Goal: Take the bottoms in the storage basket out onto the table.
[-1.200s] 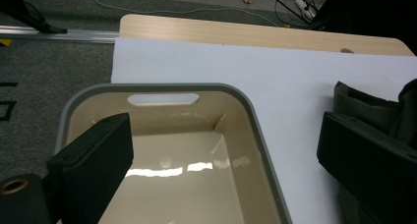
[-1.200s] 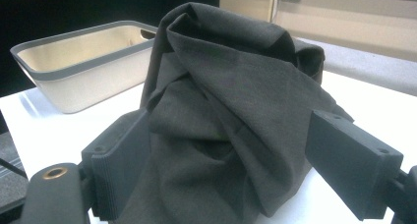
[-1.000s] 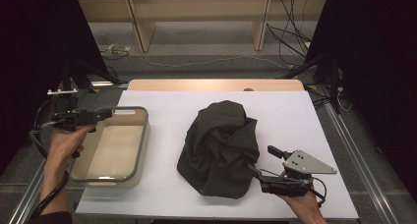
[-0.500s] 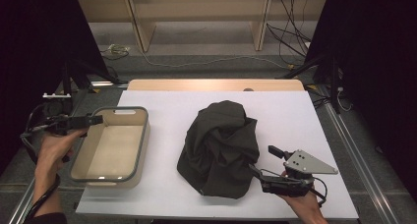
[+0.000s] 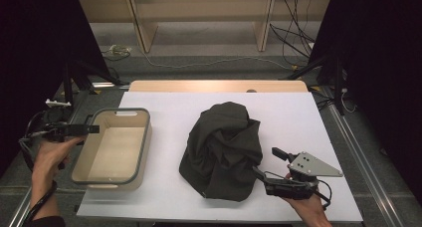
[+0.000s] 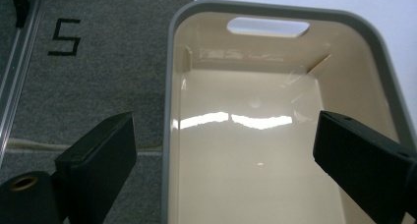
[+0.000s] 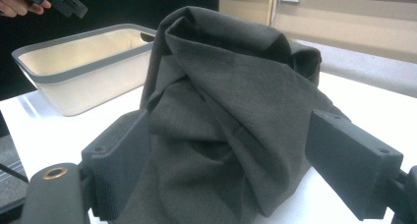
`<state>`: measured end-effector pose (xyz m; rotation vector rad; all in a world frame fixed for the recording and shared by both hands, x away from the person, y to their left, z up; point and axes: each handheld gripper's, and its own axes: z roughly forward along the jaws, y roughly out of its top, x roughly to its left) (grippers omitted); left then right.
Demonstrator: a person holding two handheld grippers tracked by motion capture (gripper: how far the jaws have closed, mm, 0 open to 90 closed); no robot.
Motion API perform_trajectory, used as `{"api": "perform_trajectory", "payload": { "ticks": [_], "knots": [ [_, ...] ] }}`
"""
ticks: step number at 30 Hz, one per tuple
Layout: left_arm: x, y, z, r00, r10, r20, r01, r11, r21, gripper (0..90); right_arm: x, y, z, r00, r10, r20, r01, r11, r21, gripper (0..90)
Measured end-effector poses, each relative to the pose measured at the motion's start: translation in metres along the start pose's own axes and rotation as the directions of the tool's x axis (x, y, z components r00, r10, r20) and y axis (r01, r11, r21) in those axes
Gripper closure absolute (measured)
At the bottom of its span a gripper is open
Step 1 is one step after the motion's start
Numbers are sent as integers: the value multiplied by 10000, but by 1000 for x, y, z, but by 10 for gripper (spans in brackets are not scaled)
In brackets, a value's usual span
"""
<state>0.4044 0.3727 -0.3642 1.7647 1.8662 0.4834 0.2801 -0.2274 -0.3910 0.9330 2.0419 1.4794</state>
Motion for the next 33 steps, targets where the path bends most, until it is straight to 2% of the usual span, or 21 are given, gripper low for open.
{"api": "perform_trajectory", "payload": {
  "ticks": [3, 9, 17, 23, 25, 28, 33],
  "knots": [
    [3, 0, 1, 9997, -6, -229, 10, 9999, 144, 97, -1, 0, 0, 10000, 13, 18, -13, 10000, 4, 180],
    [8, -2, 4, 9997, -119, -204, 127, 9991, 396, 109, -2, -1, -1, 10000, 61, 18, -61, 10000, -26, 180],
    [16, -6, 5, 9986, -127, -508, 164, 9971, 739, 143, -3, -1, 0, 10000, 44, -1, -44, 10000, -2, 180],
    [22, -10, 7, 9983, -224, -533, 272, 9956, 902, 153, -3, 0, 1, 10000, 47, -22, -47, 10000, 1, 180],
    [24, -12, 8, 9976, -131, -683, 205, 9939, 1087, 154, -3, 0, 2, 10000, 36, -61, -36, 10000, -26, 180],
    [27, -13, 7, 9975, -167, -686, 243, 9934, 1123, 174, -2, 0, 2, 10000, 40, -59, -40, 10000, -44, 180],
    [26, -15, 9, 9968, 31, -794, 80, 9903, 1388, 203, -3, 0, 2, 10000, 30, -24, -30, 10000, -7, 180]
  ]
}}
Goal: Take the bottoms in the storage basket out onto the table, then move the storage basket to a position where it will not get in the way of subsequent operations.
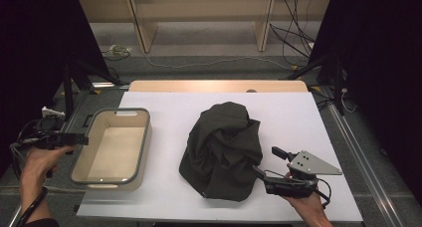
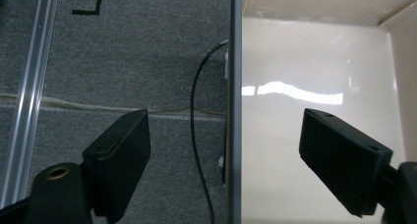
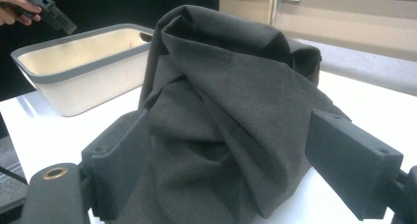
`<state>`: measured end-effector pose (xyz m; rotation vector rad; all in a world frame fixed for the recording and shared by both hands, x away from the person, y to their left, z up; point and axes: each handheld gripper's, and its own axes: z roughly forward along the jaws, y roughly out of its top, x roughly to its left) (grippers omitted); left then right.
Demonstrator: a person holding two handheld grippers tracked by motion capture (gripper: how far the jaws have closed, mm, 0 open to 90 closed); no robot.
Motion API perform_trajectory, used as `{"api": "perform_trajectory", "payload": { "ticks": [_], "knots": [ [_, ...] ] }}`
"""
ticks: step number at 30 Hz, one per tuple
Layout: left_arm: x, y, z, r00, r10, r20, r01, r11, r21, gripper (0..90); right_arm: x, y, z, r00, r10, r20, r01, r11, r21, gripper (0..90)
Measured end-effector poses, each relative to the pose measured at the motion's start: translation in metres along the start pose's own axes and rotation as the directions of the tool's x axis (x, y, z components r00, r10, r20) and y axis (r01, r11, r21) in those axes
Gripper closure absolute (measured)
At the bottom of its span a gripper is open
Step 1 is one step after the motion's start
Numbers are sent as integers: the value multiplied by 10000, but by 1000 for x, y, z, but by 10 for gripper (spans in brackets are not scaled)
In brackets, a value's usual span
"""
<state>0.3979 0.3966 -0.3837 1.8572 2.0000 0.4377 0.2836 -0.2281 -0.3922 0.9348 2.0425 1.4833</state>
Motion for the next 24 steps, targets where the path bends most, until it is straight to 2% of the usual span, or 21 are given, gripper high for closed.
{"api": "perform_trajectory", "payload": {
  "ticks": [6, 14, 19, 24],
  "knots": [
    [-2, -1, 5, 9998, 183, -71, -182, 9995, 241, 230, 1, 0, 0, 10000, -18, -15, 18, 10000, 23, 180],
    [-1, -2, 6, 9998, 184, 18, -184, 9992, 349, 325, 0, 0, 1, 10000, -9, -38, 9, 10000, 61, 180],
    [-1, -3, 9, 9995, 301, 23, -302, 9986, 436, 410, 1, 0, 1, 10000, -31, -64, 31, 10000, 22, 180],
    [-1, -3, 7, 9994, 355, -55, -354, 9991, 241, 529, 1, 0, -1, 10000, -28, -57, 28, 10000, -28, 180]
  ]
}}
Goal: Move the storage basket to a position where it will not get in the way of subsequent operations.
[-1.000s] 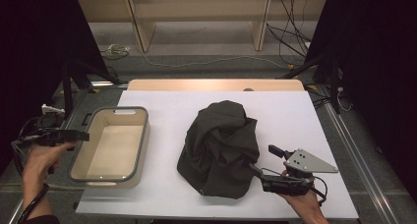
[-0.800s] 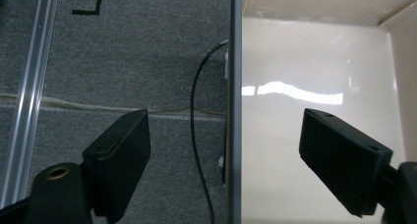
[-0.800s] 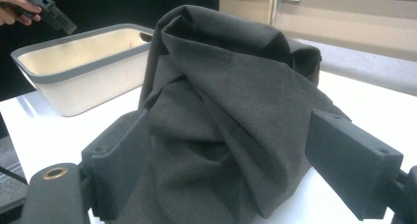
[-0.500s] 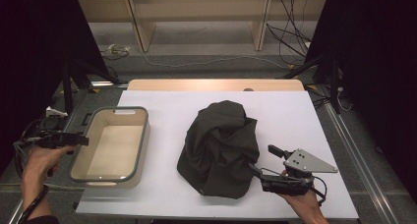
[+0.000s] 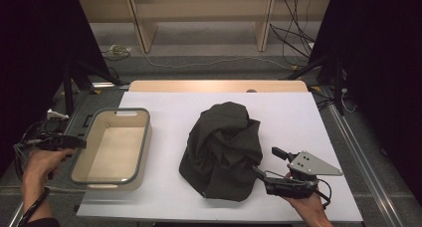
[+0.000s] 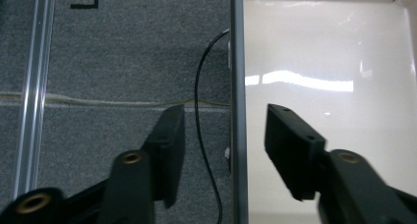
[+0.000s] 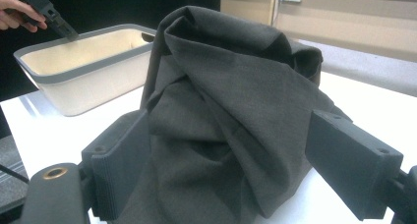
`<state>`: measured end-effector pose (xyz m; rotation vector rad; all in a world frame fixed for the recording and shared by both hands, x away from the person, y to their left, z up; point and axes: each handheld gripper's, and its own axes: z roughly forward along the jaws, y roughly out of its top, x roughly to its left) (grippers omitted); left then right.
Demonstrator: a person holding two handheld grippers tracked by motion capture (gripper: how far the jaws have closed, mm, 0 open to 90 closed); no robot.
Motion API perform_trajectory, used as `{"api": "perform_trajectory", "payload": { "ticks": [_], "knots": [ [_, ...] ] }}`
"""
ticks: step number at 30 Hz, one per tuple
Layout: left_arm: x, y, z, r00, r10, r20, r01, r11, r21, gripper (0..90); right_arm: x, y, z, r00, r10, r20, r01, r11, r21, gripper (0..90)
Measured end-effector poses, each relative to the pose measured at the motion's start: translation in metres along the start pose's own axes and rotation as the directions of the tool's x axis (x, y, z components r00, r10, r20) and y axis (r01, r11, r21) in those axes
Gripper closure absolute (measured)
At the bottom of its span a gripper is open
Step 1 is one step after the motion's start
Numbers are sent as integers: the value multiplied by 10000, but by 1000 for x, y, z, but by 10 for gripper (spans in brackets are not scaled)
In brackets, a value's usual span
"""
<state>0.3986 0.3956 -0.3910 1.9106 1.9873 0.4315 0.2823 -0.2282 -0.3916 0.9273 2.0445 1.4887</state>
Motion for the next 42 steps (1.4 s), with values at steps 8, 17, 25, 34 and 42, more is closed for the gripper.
{"api": "perform_trajectory", "payload": {
  "ticks": [8, 17, 25, 34, 42],
  "knots": [
    [-4, -1, 12, 9989, 403, -220, -397, 9989, 234, 692, 4, 1, 2, 10000, -79, -47, 79, 9999, 65, 180],
    [-8, 0, 13, 9982, 601, -42, -600, 9980, 216, 823, 4, 1, 2, 10000, -87, -28, 87, 9999, 116, 180],
    [-9, 1, 12, 9988, 299, 383, -293, 9994, -170, 844, 4, 1, 3, 9999, -115, -8, 115, 9999, 126, 180],
    [-18, 4, 14, 9993, -110, 361, 100, 9996, 277, 847, 4, 1, 5, 9999, -154, -43, 155, 9997, 179, 181],
    [-26, 6, 15, 9983, -362, 465, 339, 9982, 504, 846, 4, 0, 6, 9999, -127, -11, 127, 9996, 243, 181]
  ]
}}
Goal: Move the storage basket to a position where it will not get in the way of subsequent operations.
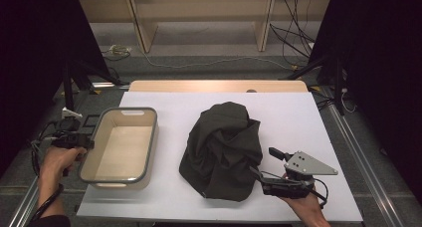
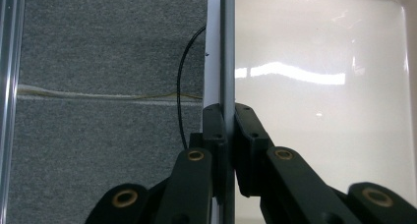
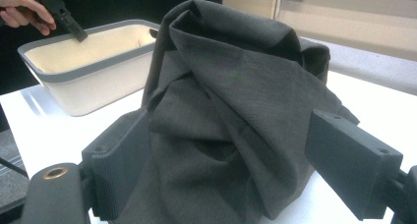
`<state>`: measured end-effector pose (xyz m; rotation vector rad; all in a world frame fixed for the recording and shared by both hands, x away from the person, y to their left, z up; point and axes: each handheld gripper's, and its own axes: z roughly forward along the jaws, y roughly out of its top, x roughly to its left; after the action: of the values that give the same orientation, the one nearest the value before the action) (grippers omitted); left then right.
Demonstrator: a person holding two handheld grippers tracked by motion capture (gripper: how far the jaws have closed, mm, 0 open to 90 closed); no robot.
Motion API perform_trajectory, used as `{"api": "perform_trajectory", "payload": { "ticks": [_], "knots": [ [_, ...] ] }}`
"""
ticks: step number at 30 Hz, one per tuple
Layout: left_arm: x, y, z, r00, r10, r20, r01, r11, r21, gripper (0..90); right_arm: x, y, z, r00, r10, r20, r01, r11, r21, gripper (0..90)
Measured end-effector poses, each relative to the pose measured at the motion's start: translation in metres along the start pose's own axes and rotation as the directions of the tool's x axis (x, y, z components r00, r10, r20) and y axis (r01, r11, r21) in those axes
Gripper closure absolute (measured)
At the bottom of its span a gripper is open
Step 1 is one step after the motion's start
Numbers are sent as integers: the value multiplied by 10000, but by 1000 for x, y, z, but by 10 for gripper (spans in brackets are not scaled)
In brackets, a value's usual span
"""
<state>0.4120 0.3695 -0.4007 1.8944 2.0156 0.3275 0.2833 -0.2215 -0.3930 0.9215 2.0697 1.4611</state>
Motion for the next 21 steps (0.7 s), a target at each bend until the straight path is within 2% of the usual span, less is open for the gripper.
{"api": "perform_trajectory", "payload": {
  "ticks": [2, 9, 15, 21],
  "knots": [
    [-3, 0, 1, 9999, 5, -125, -5, 10000, 5, 847, 0, 0, 1, 10000, -1, -10, 1, 10000, 4, 181],
    [-13, 3, 3, 9998, 166, 76, -166, 9999, -15, 847, 0, 0, 1, 10000, -16, -17, 16, 10000, 2, 181],
    [-22, 5, 5, 9994, 342, 21, -342, 9994, 74, 846, 0, 0, 0, 10000, -34, -11, 34, 10000, 9, 181],
    [-19, 5, 5, 9990, 396, 188, -397, 9992, 31, 838, 0, 0, 0, 10000, -37, -20, 37, 10000, 1, 181]
  ]
}}
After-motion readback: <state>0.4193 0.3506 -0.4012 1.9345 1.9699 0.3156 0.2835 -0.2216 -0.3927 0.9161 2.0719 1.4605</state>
